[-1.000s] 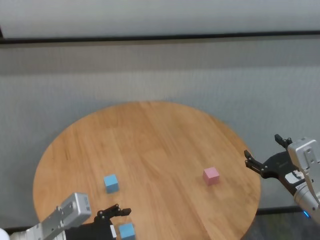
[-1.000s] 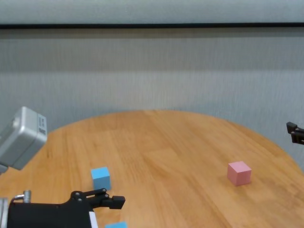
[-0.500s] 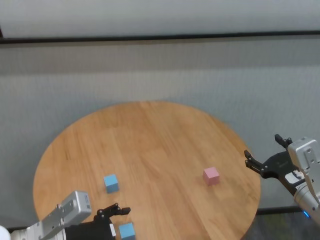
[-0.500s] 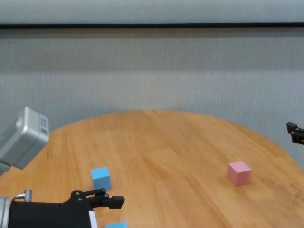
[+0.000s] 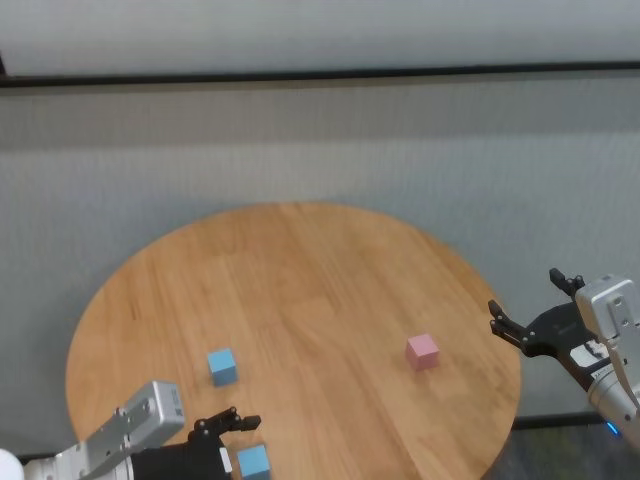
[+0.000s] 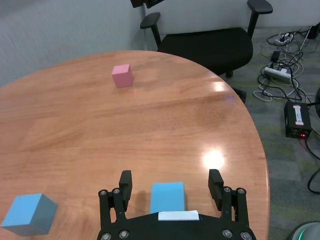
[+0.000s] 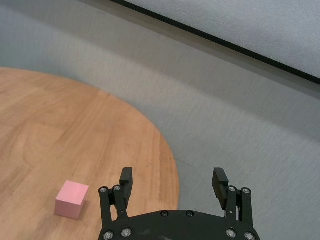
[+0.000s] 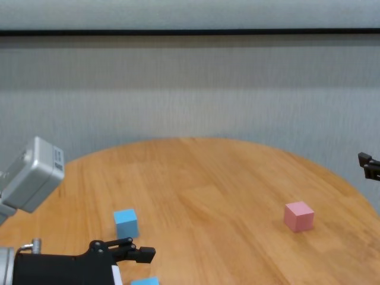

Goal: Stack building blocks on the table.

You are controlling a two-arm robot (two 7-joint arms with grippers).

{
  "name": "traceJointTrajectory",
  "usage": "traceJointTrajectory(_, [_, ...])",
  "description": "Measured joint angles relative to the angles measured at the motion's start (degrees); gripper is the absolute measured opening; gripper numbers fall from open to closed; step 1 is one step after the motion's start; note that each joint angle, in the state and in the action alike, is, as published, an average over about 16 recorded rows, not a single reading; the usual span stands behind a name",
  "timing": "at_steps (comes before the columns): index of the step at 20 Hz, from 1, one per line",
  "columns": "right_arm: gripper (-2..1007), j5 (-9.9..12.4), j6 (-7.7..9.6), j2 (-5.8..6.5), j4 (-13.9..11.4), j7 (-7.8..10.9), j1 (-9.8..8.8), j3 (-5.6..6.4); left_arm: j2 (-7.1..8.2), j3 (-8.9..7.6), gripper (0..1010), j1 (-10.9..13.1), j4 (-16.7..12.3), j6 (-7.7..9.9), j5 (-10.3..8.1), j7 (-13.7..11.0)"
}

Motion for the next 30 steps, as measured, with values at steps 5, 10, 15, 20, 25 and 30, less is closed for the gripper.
traceJointTrajectory(5, [1005,0.0,0.00,0.00,0.0,0.00,0.00,0.00,-0.21,0.18,1003,-0.3,0.7,0.15,0.05,-0.1])
traceJointTrajectory(10, [1005,0.0,0.00,0.00,0.0,0.00,0.00,0.00,-0.33,0.35,1003,-0.5,1.2,0.39,0.13,-0.1])
traceJointTrajectory(15, [1005,0.0,0.00,0.00,0.0,0.00,0.00,0.00,-0.34,0.48,1003,-0.6,1.4,0.67,0.22,-0.2])
traceJointTrajectory(20, [1005,0.0,0.00,0.00,0.0,0.00,0.00,0.00,-0.25,0.57,1003,-0.6,1.3,1.03,0.29,-0.1])
traceJointTrajectory(25, [1004,0.0,0.00,0.00,0.0,0.00,0.00,0.00,-0.17,0.68,1003,-0.7,1.2,1.38,0.37,-0.2])
traceJointTrajectory(30, [1004,0.0,0.00,0.00,0.0,0.00,0.00,0.00,-0.12,0.80,1003,-0.7,1.1,1.77,0.46,-0.2])
